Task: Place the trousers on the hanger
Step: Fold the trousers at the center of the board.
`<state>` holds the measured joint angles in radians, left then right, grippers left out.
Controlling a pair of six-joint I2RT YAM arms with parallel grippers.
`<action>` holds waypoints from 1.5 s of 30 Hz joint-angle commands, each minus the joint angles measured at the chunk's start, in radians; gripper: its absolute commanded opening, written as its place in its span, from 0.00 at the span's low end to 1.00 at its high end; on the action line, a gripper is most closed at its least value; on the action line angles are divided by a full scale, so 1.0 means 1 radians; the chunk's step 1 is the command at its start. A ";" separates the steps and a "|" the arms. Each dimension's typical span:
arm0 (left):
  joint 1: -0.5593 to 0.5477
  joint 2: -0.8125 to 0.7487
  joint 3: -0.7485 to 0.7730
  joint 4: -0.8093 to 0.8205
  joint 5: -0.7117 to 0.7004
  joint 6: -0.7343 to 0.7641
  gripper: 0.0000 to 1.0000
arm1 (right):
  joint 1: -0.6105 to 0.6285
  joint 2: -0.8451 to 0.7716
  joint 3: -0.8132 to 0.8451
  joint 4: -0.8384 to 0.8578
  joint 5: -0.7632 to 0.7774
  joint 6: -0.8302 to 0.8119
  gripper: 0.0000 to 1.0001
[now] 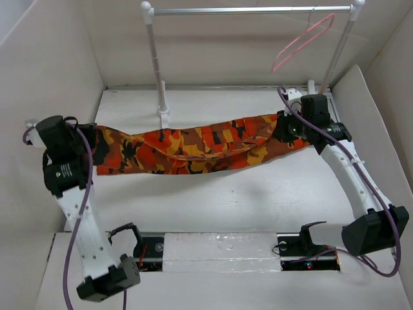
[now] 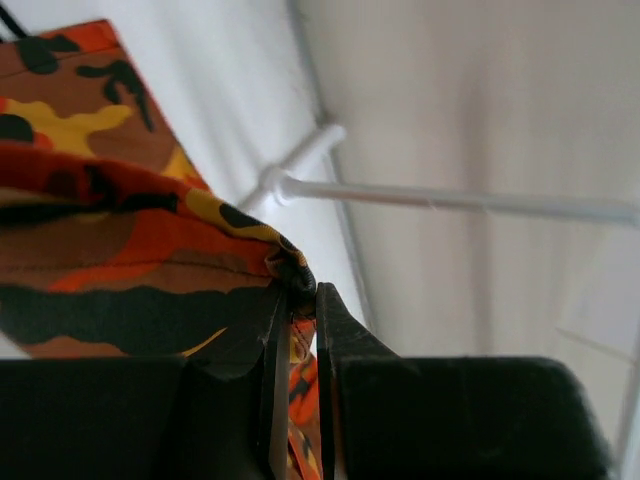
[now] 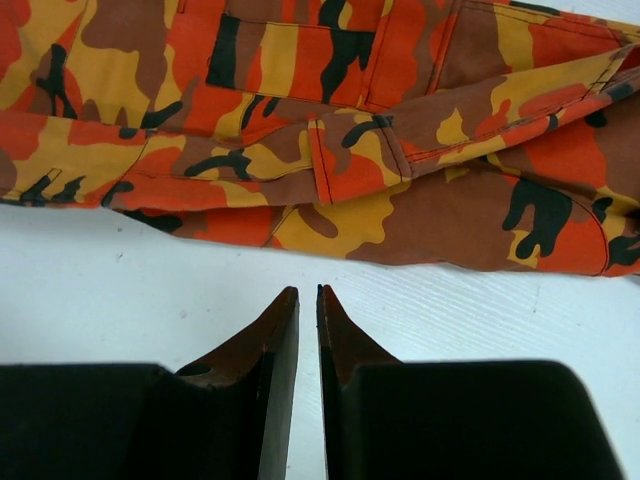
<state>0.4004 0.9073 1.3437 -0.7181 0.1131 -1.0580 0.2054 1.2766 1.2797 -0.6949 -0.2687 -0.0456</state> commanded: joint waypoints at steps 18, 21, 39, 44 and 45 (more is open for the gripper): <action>0.126 0.720 0.005 0.267 -0.159 0.062 0.00 | -0.012 0.029 -0.010 0.061 0.091 -0.002 0.20; 0.126 0.742 0.000 0.302 -0.153 0.076 0.00 | -0.122 0.088 -0.013 0.073 0.049 0.021 0.18; 0.126 0.978 0.150 0.287 -0.168 0.173 0.01 | -0.662 0.421 -0.037 0.313 -0.059 0.213 0.74; 0.104 0.854 0.146 0.333 -0.216 0.230 0.47 | -0.682 0.490 -0.039 0.429 -0.161 0.286 0.78; 0.094 0.829 0.144 0.335 -0.230 0.240 0.54 | -0.682 0.504 -0.036 0.460 -0.156 0.300 0.78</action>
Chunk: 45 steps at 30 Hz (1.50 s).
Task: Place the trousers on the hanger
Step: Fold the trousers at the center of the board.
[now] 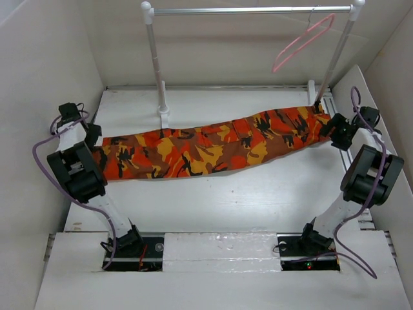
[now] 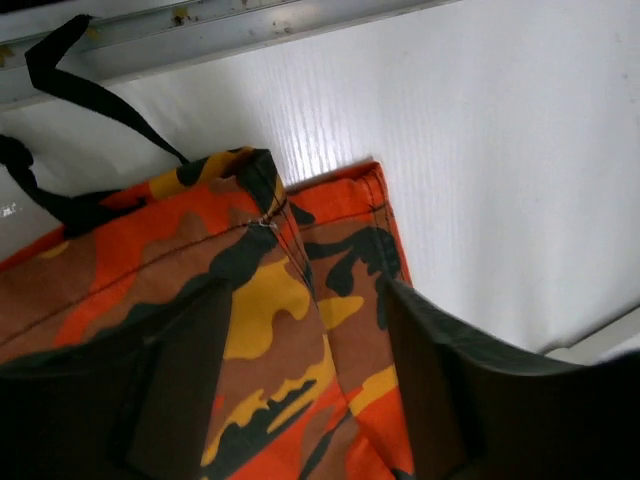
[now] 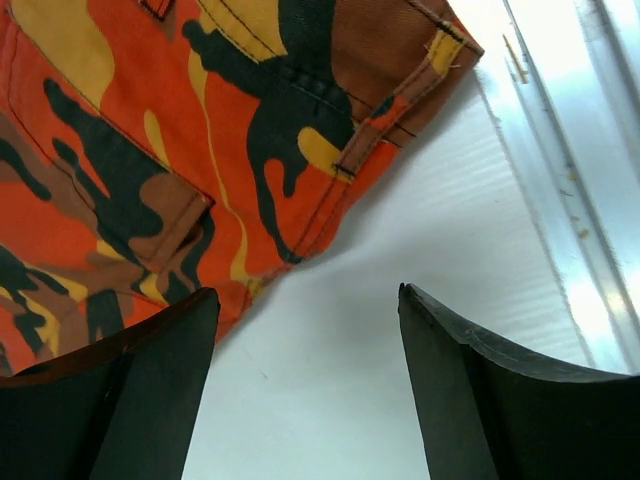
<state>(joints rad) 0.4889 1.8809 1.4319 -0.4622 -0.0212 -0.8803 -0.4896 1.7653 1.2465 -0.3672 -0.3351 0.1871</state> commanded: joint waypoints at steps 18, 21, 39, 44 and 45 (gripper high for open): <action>-0.391 -0.434 -0.591 0.352 0.014 0.076 0.53 | 0.011 -0.019 -0.191 0.271 -0.058 0.244 0.00; -0.365 -0.376 -0.574 0.324 -0.023 0.095 0.53 | -0.021 -0.171 -0.269 0.190 -0.027 0.198 0.00; -0.355 -0.549 -0.530 0.189 -0.142 0.098 0.51 | -0.360 -0.578 -0.584 -0.110 -0.011 -0.140 0.80; -0.544 -0.641 -0.470 0.220 -0.065 0.112 0.41 | -0.415 -0.573 -0.619 -0.059 -0.027 -0.066 0.81; -0.593 -0.654 -0.470 0.230 -0.050 0.115 0.37 | -0.426 -0.576 -0.630 -0.056 -0.024 -0.055 0.81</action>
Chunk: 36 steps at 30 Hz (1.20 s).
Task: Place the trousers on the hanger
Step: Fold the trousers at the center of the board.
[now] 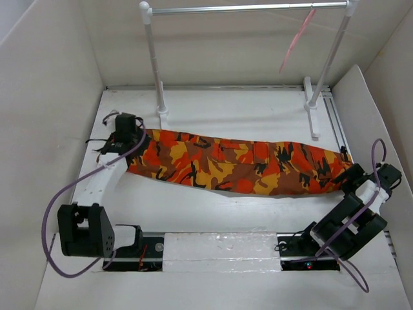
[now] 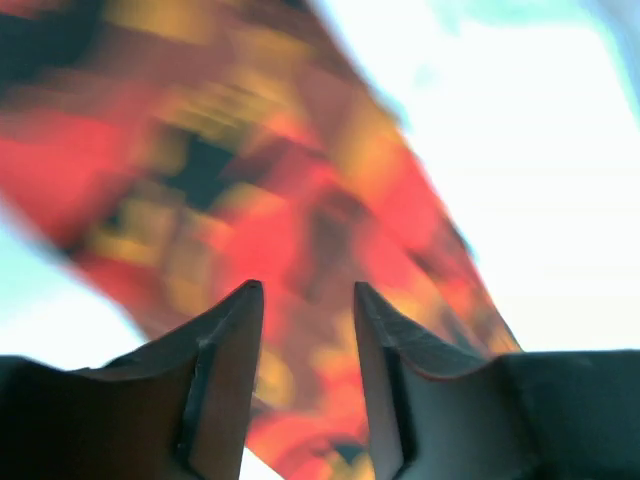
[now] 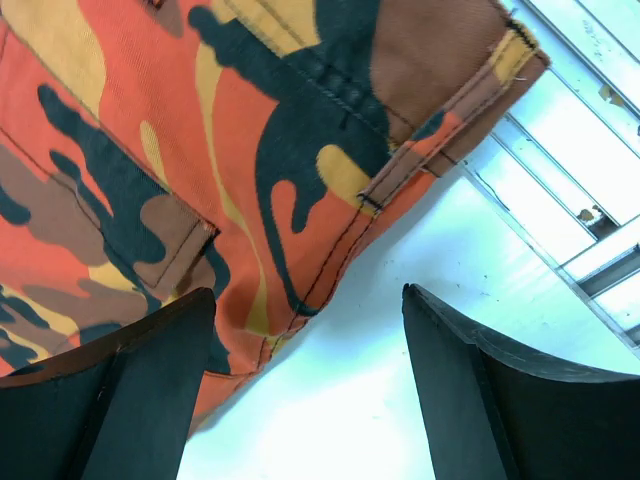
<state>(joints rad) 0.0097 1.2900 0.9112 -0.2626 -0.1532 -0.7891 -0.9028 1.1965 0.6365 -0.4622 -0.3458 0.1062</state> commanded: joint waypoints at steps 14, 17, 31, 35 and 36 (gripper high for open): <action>-0.559 0.006 -0.207 0.282 0.274 -0.079 0.00 | -0.004 -0.056 -0.038 0.294 -0.217 0.089 0.05; -0.672 0.026 -0.199 0.313 0.238 -0.114 0.00 | 0.106 -0.246 0.020 0.145 -0.178 0.104 0.00; -0.996 0.408 -0.029 0.427 0.176 -0.179 0.00 | 0.571 -0.407 0.711 -0.298 0.070 0.029 0.00; -1.070 0.492 0.009 0.459 0.178 -0.228 0.00 | 0.616 -0.368 0.892 -0.384 0.108 -0.017 0.00; -1.070 0.511 0.017 0.476 0.199 -0.251 0.00 | 0.630 -0.362 0.926 -0.416 0.117 -0.028 0.00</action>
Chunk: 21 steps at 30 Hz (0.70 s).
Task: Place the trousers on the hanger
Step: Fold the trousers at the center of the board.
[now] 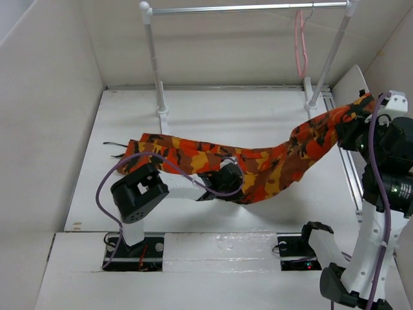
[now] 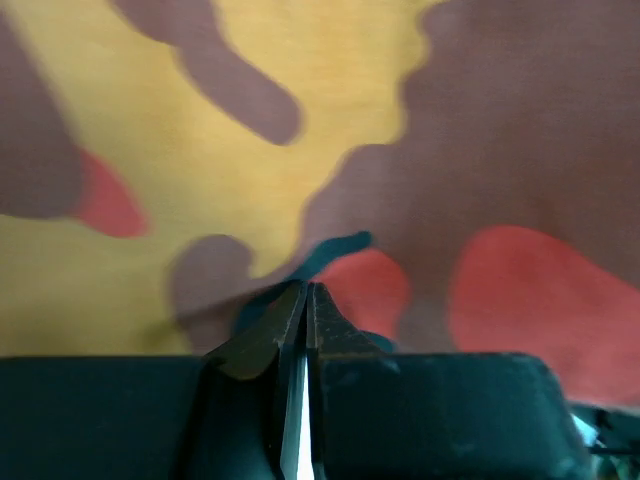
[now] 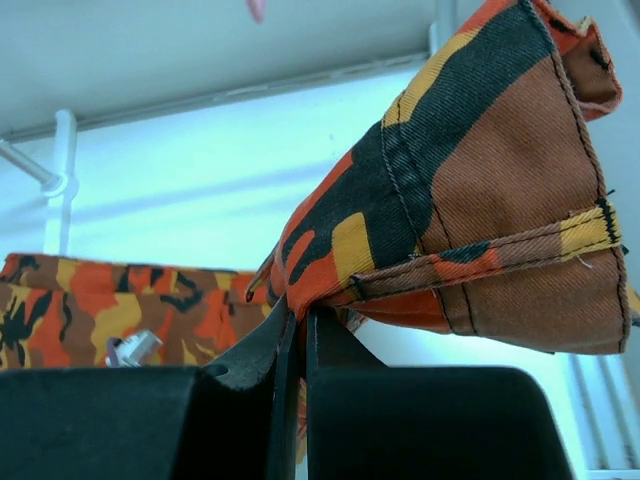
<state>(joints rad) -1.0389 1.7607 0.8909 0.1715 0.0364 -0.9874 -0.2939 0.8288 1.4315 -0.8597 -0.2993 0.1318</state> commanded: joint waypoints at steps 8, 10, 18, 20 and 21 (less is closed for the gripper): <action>-0.135 0.137 0.257 -0.033 0.079 -0.034 0.00 | 0.159 0.055 0.216 -0.033 0.008 -0.074 0.00; -0.104 0.018 0.173 -0.038 0.051 -0.023 0.00 | 0.247 0.072 0.213 -0.010 0.020 -0.058 0.00; 0.322 -0.669 -0.050 -0.340 -0.120 0.137 0.00 | 0.651 0.196 0.184 0.210 0.165 0.078 0.00; 0.422 -0.844 -0.040 -0.451 -0.133 0.174 0.00 | 0.816 0.266 0.194 0.266 0.280 0.100 0.00; 0.571 -0.963 -0.015 -0.508 -0.122 0.217 0.00 | 0.908 0.330 0.213 0.298 0.351 0.109 0.00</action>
<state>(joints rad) -0.6380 0.9962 0.8547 -0.1005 -0.0555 -0.8955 0.4278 1.0664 1.6066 -0.7998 -0.1226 0.1799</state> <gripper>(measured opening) 0.003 0.038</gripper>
